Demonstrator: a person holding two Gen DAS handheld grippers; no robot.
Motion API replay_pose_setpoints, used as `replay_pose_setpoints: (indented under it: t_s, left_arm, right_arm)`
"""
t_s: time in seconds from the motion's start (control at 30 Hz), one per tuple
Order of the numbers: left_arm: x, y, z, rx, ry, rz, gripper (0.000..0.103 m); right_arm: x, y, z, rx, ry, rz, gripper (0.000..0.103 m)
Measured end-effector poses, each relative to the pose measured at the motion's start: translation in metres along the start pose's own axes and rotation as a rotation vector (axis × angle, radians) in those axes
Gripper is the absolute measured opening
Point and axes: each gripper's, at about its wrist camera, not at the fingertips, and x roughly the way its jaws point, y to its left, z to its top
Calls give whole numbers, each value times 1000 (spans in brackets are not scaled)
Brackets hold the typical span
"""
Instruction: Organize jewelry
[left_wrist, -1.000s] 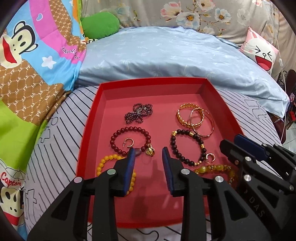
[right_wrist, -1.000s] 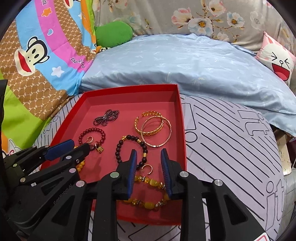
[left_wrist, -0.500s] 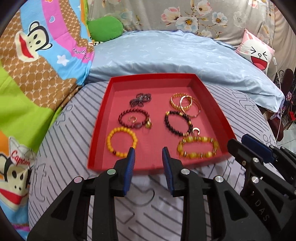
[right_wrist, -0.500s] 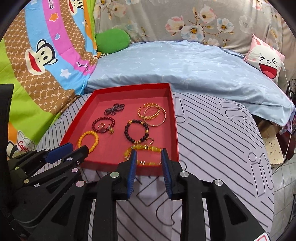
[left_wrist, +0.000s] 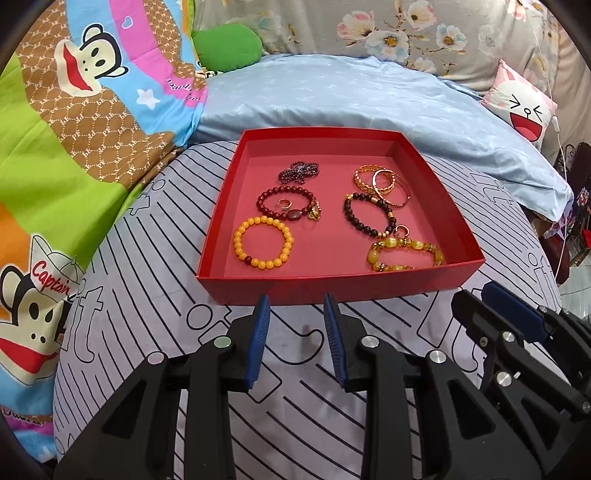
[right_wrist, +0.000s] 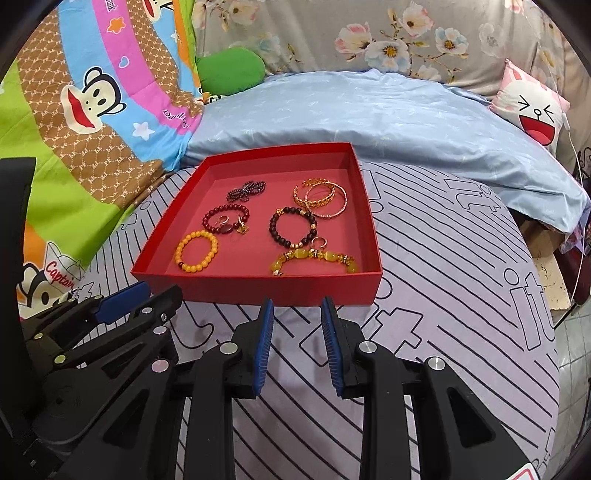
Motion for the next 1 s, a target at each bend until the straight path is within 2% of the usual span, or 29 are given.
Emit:
replay_pose_setpoints:
  t_s: [0.13, 0.23, 0.37, 0.43, 0.67, 0.8, 1.0]
  left_arm:
    - [1, 0, 0, 3, 1, 8, 30]
    - [2, 1, -1, 1, -3, 9, 38]
    - [2, 2, -1, 2, -6, 17, 43]
    - [3, 3, -1, -3, -6, 27, 49]
    - [4, 11, -4, -21, -17, 55, 69]
    - [5, 12, -5, -18, -15, 73, 74]
    - [6, 14, -7, -25, -12, 83, 78]
  right_arm:
    - [2, 1, -2, 0, 5, -2, 27]
    - [2, 0, -2, -1, 0, -14, 35]
    - [4, 1, -2, -11, -2, -34, 38]
    - [4, 1, -3, -12, -3, -45, 39]
    - [4, -7, -5, 12, -14, -73, 56]
    - [4, -7, -6, 3, -21, -102, 62]
    - [7, -11, -7, 8, -5, -99, 68]
